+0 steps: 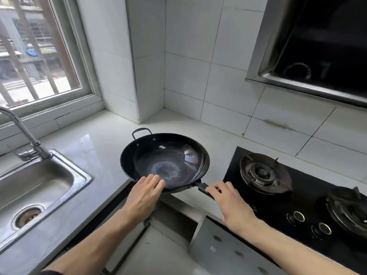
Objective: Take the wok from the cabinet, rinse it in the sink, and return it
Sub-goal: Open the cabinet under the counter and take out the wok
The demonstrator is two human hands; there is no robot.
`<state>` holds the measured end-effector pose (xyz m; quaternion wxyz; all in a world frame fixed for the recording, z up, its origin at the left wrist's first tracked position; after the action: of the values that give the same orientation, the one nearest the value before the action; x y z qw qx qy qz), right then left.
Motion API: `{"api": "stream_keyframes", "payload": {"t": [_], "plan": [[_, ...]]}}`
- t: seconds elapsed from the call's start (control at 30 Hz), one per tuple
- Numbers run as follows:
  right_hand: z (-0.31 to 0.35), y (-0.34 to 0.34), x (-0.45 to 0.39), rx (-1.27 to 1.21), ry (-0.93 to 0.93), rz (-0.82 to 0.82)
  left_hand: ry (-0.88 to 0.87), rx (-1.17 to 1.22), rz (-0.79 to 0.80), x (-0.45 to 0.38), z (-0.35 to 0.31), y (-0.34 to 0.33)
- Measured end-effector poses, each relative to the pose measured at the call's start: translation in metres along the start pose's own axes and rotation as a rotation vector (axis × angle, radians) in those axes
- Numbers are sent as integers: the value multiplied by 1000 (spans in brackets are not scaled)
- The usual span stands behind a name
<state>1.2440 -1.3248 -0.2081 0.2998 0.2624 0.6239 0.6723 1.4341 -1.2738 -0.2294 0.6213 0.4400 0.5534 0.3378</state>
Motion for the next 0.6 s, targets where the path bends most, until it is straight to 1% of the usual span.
{"api": "stream_keyframes", "payload": {"t": [0.17, 0.47, 0.6], "plan": [[-12, -15, -21, 4, -73, 41, -38, 20, 65, -24, 17, -28], [-49, -32, -66, -48, -113, 105, -43, 31, 122, -73, 35, -68], [-67, -38, -90, -34, -119, 138, -56, 29, 147, -97, 42, -84]]}}
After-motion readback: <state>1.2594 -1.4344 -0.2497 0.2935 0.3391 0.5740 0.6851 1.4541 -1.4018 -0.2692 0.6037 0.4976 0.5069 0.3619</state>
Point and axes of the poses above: each hand's wrist, its own x-axis away from the middle knuckle, its own y-axis out of the back of the hand, z = x × y, the point moved 10 cm from there along -x, towards the middle knuckle, and after that the axes turned 2 degrees about x, right-handed, at the moved point
